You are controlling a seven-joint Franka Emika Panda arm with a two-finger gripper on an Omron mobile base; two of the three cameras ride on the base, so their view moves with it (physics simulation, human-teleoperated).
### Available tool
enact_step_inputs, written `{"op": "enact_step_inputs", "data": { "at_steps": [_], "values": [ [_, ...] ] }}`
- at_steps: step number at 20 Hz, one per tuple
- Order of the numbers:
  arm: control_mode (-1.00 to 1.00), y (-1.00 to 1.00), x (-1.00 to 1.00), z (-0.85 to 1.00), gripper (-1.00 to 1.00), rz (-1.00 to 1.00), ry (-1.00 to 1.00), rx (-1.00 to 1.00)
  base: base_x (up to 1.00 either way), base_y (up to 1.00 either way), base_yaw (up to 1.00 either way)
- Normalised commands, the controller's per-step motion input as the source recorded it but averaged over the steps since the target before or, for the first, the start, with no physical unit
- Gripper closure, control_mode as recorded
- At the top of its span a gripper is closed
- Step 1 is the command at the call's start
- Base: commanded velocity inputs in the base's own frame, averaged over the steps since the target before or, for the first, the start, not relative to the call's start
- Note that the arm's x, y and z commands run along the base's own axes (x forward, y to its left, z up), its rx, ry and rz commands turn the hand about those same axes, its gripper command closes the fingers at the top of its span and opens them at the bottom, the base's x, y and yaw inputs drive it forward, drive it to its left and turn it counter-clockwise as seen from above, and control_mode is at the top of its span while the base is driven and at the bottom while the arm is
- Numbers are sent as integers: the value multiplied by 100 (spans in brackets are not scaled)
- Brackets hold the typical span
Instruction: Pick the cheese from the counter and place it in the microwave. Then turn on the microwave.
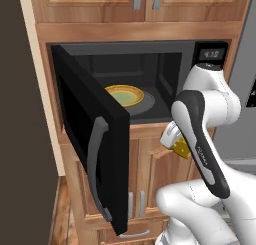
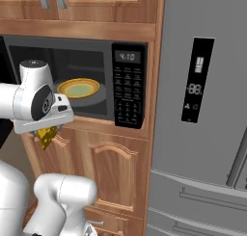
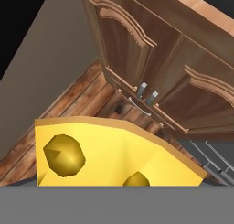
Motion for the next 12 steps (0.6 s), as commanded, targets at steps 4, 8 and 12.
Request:
{"op": "enact_step_inputs", "data": {
  "at_steps": [4, 8, 12],
  "values": [
    [100, 0, 0, 0, 100, 0, 0, 0, 0, 4, 0],
    [-100, 0, 0, -10, 100, 0, 0, 4, 0, 0, 0],
    [-100, 3, 8, -17, 100, 0, -5, 5, 0, 0, 0]
  ]
}}
